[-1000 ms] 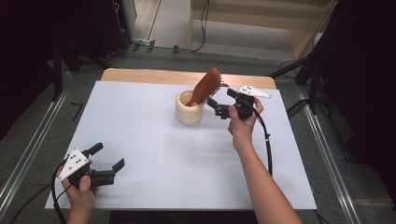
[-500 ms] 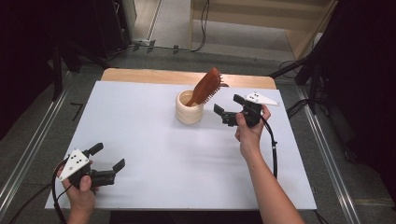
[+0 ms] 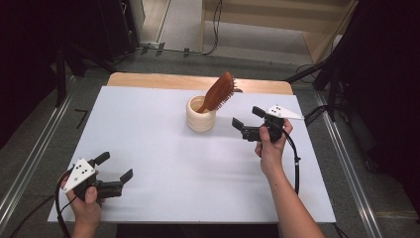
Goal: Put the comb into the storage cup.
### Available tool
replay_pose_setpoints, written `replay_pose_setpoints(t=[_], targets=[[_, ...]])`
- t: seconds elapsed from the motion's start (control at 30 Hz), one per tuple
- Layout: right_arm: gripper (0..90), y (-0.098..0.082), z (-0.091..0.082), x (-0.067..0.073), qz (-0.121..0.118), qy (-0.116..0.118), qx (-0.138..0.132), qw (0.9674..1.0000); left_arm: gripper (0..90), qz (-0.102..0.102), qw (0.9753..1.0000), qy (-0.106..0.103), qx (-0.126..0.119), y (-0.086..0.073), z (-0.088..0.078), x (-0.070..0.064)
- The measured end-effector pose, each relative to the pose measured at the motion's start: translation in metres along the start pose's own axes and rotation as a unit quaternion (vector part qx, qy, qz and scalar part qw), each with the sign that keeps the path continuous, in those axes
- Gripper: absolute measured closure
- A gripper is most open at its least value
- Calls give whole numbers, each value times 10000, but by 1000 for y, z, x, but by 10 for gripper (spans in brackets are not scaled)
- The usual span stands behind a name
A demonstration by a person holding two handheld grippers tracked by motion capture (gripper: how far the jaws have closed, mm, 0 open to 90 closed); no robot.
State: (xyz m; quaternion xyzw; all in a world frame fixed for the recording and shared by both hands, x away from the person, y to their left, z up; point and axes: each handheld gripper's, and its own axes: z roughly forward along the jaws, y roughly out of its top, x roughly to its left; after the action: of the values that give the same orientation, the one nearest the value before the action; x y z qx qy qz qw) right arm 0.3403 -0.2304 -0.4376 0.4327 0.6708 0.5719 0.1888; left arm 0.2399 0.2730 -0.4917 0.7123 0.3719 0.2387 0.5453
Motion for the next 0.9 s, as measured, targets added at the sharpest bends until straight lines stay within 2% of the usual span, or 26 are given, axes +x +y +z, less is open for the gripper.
replay_pose_setpoints(t=[0.43,0.9], targets=[[0,-10,-17,-1,-93,-8,-1,10000,0,25,10000,10,9,0,0,-1],[0,-22,-47,-9,-142,-79,-15,9999,0,47,10000,38,11,0,0,-1]])
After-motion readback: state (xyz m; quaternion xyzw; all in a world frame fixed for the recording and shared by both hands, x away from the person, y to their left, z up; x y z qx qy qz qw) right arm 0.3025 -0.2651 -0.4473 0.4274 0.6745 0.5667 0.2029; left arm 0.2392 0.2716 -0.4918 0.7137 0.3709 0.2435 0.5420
